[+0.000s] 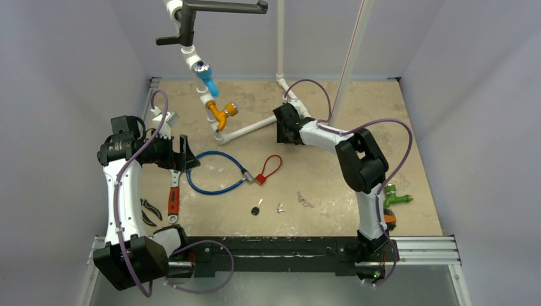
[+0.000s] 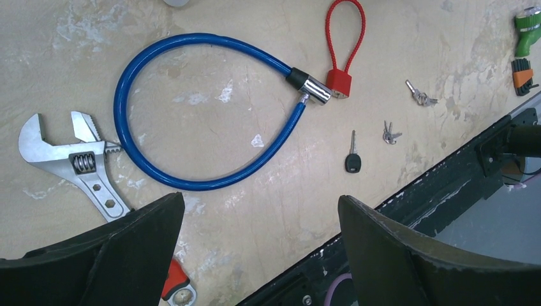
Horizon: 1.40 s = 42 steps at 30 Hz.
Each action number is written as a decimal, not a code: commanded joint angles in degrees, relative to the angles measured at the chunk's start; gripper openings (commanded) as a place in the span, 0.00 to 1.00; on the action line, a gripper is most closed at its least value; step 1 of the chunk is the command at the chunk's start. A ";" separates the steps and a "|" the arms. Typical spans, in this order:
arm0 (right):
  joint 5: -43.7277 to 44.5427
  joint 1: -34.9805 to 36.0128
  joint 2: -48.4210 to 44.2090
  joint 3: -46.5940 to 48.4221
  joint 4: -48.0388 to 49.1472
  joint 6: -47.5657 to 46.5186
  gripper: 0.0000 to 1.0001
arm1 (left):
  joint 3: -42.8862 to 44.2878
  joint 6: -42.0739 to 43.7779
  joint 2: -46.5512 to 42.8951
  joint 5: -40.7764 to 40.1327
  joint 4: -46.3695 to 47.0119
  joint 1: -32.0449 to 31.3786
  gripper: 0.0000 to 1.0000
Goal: Unlock with the key
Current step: Move the lock to the center of the board.
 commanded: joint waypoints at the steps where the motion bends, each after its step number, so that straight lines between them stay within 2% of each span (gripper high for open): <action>1: 4.90 -0.55 -0.55 2.05 -1.97 -0.73 0.48 | -0.25 2.10 -1.36 1.36 -0.65 0.41 0.91; 15: 3.04 -0.67 -1.97 -3.88 0.93 0.82 0.46 | -1.08 2.53 -1.36 1.21 -0.22 0.45 0.91; 23: 0.92 0.83 -4.82 -12.99 4.57 4.40 0.22 | -1.20 2.86 -1.80 1.18 -0.65 0.39 0.90; 27: 0.77 3.77 -8.53 -18.12 5.82 7.20 0.19 | -0.97 2.77 -1.95 1.55 -0.98 0.43 0.91; 34: 2.60 13.61 -18.09 -29.57 5.85 14.64 0.19 | -0.99 5.45 -2.20 2.71 -3.45 0.41 0.91; 39: 2.48 16.76 -22.97 -36.32 6.29 17.78 0.19 | -1.85 7.97 -2.09 3.13 -4.83 0.41 0.90; 40: 2.49 17.16 -23.66 -36.94 6.16 17.97 0.20 | -1.96 8.53 -2.09 3.46 -5.25 0.39 0.90; 42: 2.51 17.58 -24.59 -37.69 5.76 18.03 0.28 | -2.22 9.38 -2.13 4.29 -6.13 0.45 0.90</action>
